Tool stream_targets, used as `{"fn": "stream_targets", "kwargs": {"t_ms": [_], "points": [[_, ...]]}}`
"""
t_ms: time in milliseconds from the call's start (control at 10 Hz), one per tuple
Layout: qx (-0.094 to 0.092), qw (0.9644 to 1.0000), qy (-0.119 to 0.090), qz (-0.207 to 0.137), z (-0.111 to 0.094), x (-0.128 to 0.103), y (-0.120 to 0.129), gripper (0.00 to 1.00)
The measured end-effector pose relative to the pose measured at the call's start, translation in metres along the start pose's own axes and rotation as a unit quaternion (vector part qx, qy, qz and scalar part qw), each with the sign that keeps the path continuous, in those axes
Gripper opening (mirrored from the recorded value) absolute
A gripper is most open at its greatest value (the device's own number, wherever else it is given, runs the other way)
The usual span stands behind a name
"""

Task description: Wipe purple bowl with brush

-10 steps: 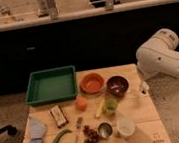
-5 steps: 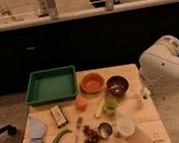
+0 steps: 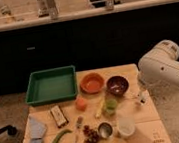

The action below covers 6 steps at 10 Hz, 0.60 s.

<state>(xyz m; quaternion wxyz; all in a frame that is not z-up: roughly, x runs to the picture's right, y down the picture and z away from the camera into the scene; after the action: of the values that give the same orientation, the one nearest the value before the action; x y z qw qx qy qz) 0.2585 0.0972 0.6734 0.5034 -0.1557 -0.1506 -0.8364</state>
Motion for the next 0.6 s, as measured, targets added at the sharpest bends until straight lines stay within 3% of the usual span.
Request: {"fn": "stream_targets", "kwargs": {"t_ms": [600], "points": [[0.013, 0.9995, 0.000, -0.030, 0.001, 0.000, -0.027, 0.00]]}}
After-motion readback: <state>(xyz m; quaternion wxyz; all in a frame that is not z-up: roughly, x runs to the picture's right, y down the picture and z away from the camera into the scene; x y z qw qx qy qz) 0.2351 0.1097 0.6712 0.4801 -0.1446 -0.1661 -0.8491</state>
